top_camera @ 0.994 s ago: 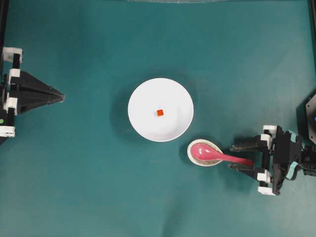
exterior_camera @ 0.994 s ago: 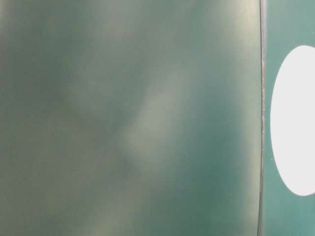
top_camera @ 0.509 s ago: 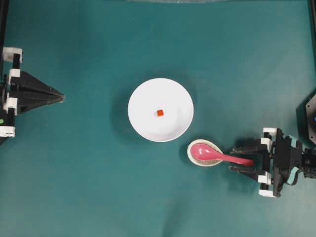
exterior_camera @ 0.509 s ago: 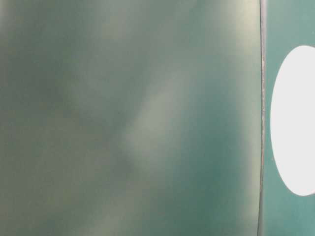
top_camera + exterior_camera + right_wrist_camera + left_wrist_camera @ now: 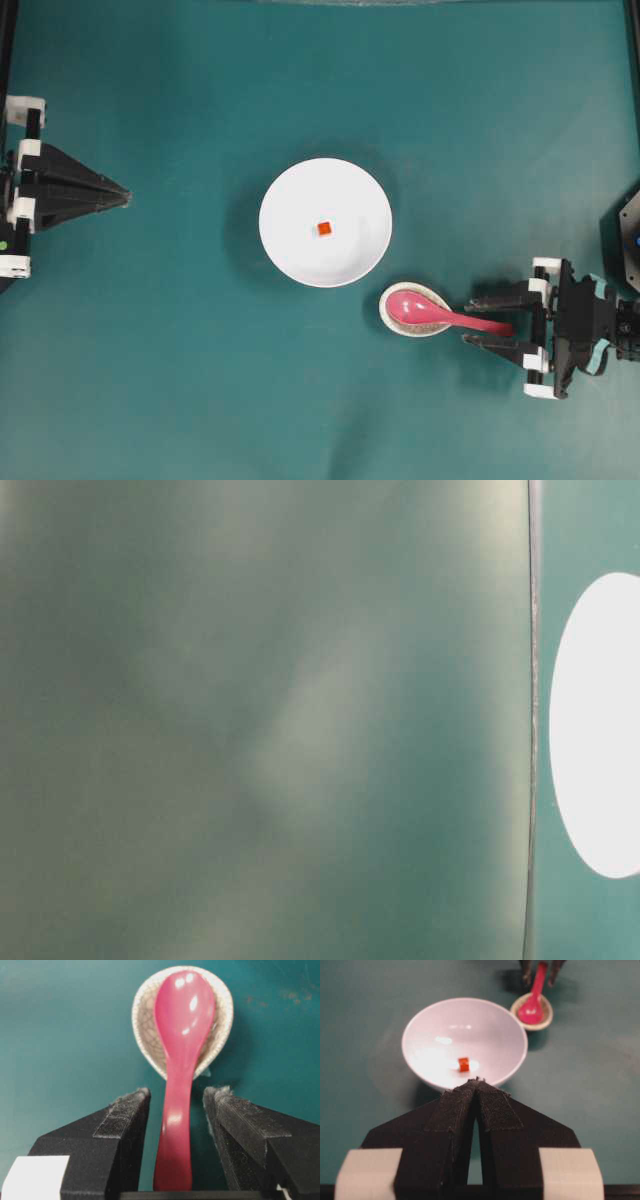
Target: Grip the spoon and scoop the red block from the bowl with right arm.
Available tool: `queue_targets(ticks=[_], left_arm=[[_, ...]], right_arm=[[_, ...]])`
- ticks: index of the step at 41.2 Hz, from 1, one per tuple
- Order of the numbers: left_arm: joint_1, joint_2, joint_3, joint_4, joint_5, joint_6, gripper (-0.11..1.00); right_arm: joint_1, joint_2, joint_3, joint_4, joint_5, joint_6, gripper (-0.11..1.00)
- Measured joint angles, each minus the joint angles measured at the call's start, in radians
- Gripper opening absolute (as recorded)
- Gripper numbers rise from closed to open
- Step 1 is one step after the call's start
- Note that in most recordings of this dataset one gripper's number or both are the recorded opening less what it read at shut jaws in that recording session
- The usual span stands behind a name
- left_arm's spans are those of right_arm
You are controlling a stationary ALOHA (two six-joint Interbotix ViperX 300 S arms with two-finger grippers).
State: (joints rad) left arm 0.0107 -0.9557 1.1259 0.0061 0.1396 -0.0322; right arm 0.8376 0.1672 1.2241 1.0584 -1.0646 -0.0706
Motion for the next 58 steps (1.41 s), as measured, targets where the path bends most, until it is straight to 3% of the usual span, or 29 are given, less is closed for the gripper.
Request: queue_targets(ticks=[12, 25, 44, 58], left_arm=[[-0.002, 0.000, 0.000, 0.000, 0.000, -0.008, 0.00], [0.000, 0.000, 0.000, 0.000, 0.002, -0.008, 0.00], [0.000, 0.000, 0.000, -0.002, 0.002, -0.008, 0.00], [-0.002, 0.000, 0.000, 0.000, 0.000, -0.006, 0.00]], right_arm=[[0.002, 0.000, 0.002, -0.002, 0.000, -0.002, 0.51], [0.002, 0.000, 0.000, 0.000, 0.000, 0.000, 0.34], [0.002, 0.000, 0.000, -0.002, 0.000, -0.002, 0.32], [0.002, -0.002, 0.000, 0.000, 0.000, -0.002, 0.24]])
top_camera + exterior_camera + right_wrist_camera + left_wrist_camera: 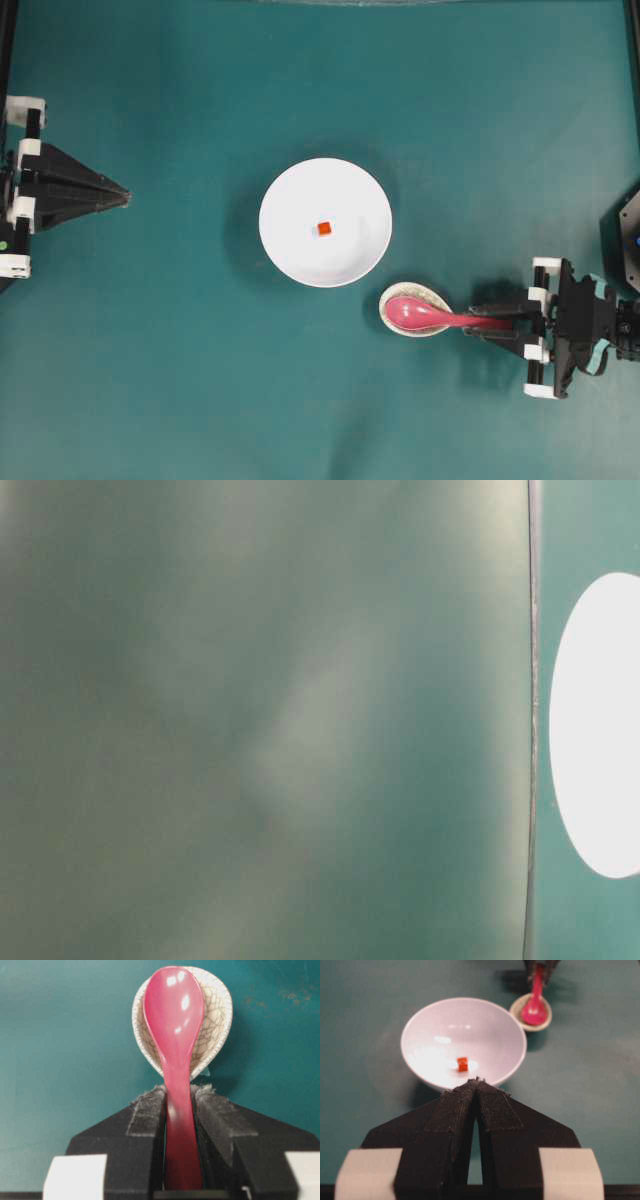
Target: Grip the spoon and scoop the red block from the bowl with right arm.
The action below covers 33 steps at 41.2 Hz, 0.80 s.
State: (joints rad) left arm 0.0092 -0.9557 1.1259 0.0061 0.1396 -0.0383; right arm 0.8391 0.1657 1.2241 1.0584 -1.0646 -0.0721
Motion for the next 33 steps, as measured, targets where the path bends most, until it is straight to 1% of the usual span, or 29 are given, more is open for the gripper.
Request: queue_targets(ticks=[8, 11, 15, 18, 22, 28, 33], left_arm=[[0.002, 0.000, 0.000, 0.000, 0.000, -0.002, 0.00], [0.002, 0.000, 0.000, 0.000, 0.000, -0.002, 0.00], [0.000, 0.000, 0.000, 0.000, 0.002, -0.002, 0.00], [0.002, 0.000, 0.000, 0.000, 0.000, -0.002, 0.00], [0.002, 0.000, 0.000, 0.000, 0.000, -0.002, 0.00], [0.002, 0.000, 0.000, 0.000, -0.002, -0.002, 0.00], [0.002, 0.000, 0.000, 0.000, -0.003, 0.000, 0.00]], right_arm=[[-0.006, -0.051, 0.026, -0.002, 0.000, -0.005, 0.24], [-0.021, -0.087, 0.041, -0.002, 0.000, -0.009, 0.24], [-0.051, -0.138, 0.058, 0.000, 0.000, -0.032, 0.24], [-0.075, -0.179, 0.063, 0.000, 0.000, -0.061, 0.24], [-0.106, -0.239, 0.061, 0.000, 0.003, -0.120, 0.24], [-0.158, -0.334, 0.058, 0.000, 0.035, -0.225, 0.24], [-0.201, -0.419, 0.049, 0.000, 0.089, -0.307, 0.24]])
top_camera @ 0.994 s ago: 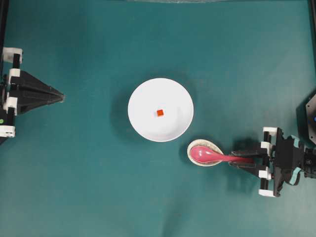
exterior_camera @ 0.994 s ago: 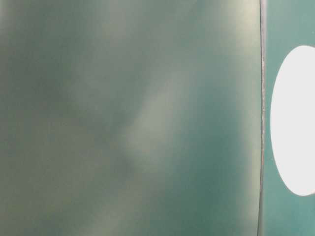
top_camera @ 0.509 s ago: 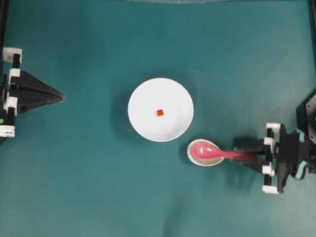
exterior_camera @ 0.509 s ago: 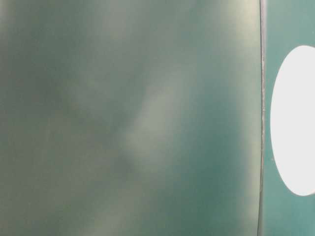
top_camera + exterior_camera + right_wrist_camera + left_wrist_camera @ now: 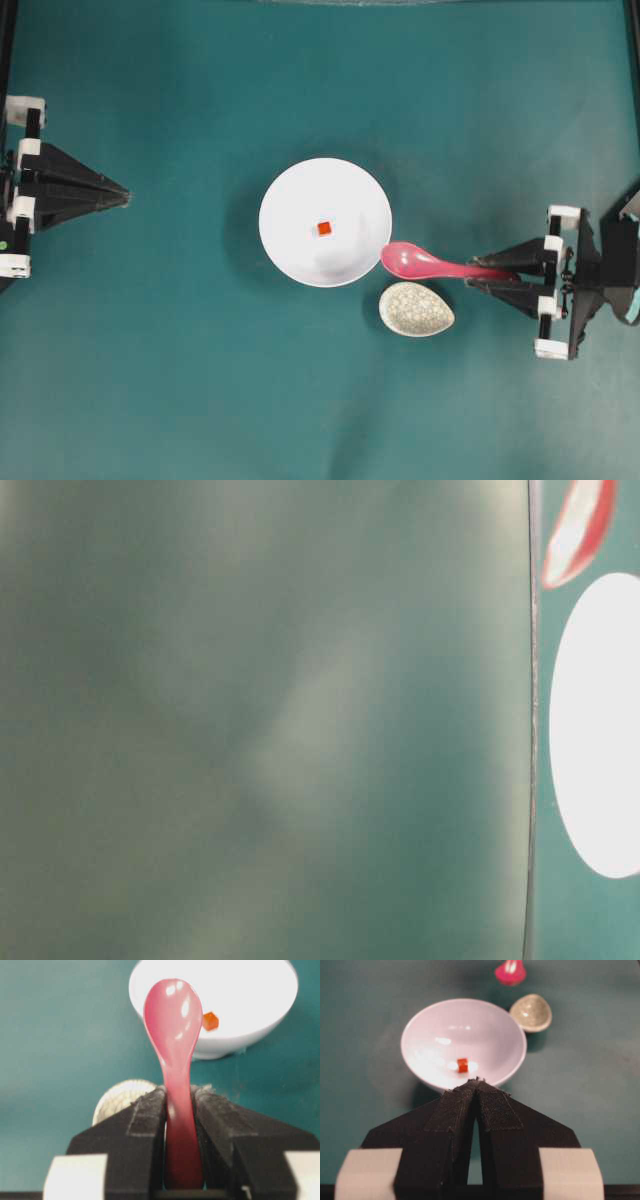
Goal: Grip the spoon and scoop the red block from the bowl with right arm.
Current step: 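Lift the pink spoon out of the spoon rest with the right gripper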
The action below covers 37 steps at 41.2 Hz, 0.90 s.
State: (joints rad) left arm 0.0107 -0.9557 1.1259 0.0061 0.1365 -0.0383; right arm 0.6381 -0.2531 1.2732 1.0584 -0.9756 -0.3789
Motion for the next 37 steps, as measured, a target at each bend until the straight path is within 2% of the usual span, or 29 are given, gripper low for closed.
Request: queue_targets(ticks=[10, 20, 29, 37], left_arm=[[0.000, 0.000, 0.000, -0.002, 0.000, 0.006, 0.00], [0.000, -0.002, 0.000, -0.002, 0.008, 0.015, 0.00], [0.000, -0.003, 0.000, 0.000, 0.031, 0.014, 0.00], [0.000, -0.005, 0.000, 0.000, 0.058, 0.015, 0.00]], right_arm=[[-0.133, -0.192, -0.037, 0.000, 0.193, -0.167, 0.24], [-0.347, -0.341, -0.117, 0.000, 0.436, -0.327, 0.24], [-0.548, -0.365, -0.201, 0.000, 0.624, -0.342, 0.24], [-0.706, -0.364, -0.298, 0.000, 0.819, -0.305, 0.24]])
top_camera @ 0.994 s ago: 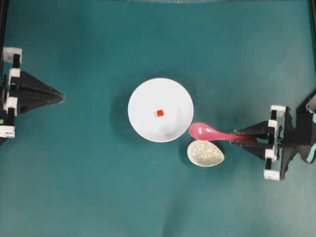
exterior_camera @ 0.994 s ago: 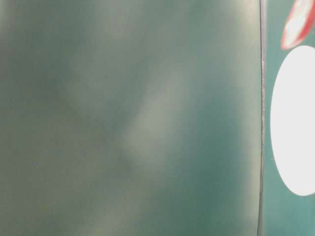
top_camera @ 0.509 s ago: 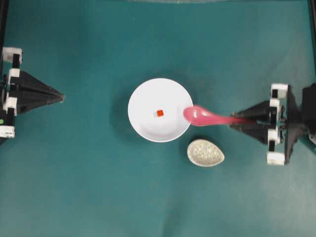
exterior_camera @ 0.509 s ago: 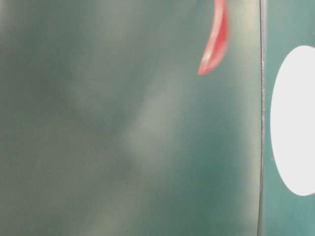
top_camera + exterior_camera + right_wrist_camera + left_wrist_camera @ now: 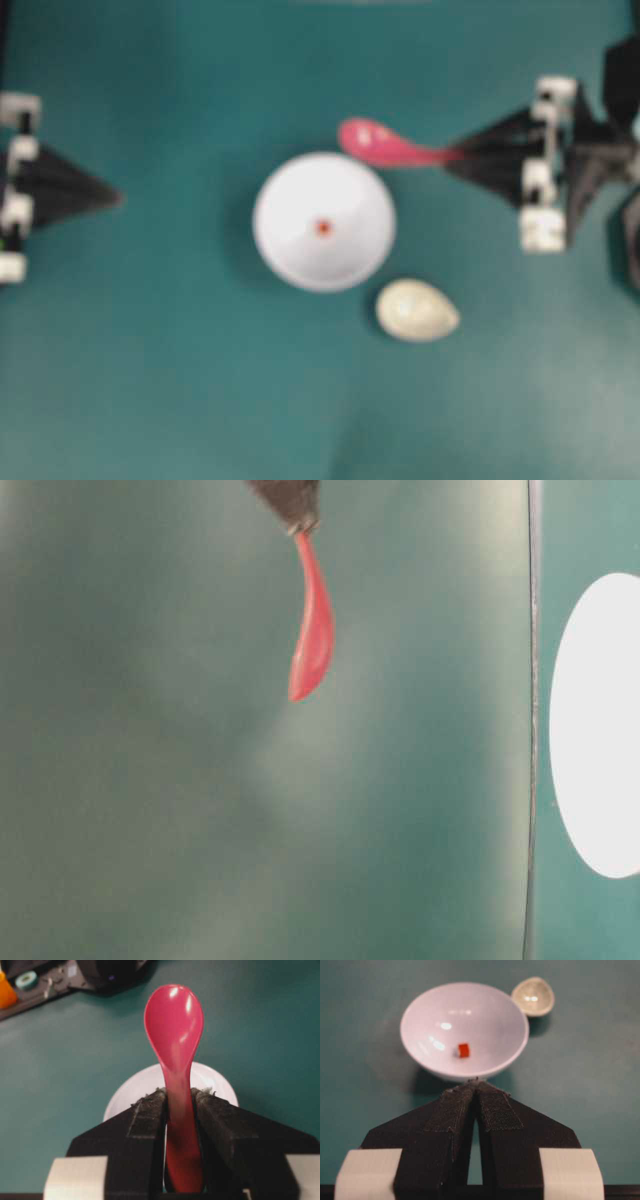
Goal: Grip the spoon and scoop the red block from the bowl with right arm.
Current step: 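Lift the pink spoon out of the spoon rest with the right gripper, then move the spoon over the white bowl and lower it inside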
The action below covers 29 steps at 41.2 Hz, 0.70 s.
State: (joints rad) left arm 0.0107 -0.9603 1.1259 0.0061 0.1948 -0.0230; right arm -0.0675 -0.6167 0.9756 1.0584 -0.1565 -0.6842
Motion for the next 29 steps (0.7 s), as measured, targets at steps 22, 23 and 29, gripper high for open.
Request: queue_targets(ticks=[22, 23, 29], left_arm=[[-0.002, -0.002, 0.000, 0.000, 0.018, 0.000, 0.00], [0.000, 0.000, 0.000, 0.000, 0.018, 0.000, 0.00], [0.000, -0.002, 0.000, 0.000, 0.018, -0.002, 0.00]], right_arm=[[-0.169, 0.097, -0.140, -0.058, 0.321, 0.301, 0.24], [-0.169, 0.103, -0.143, -0.077, 0.336, 0.301, 0.24], [-0.169, 0.143, -0.175, -0.192, 0.448, 0.307, 0.24]])
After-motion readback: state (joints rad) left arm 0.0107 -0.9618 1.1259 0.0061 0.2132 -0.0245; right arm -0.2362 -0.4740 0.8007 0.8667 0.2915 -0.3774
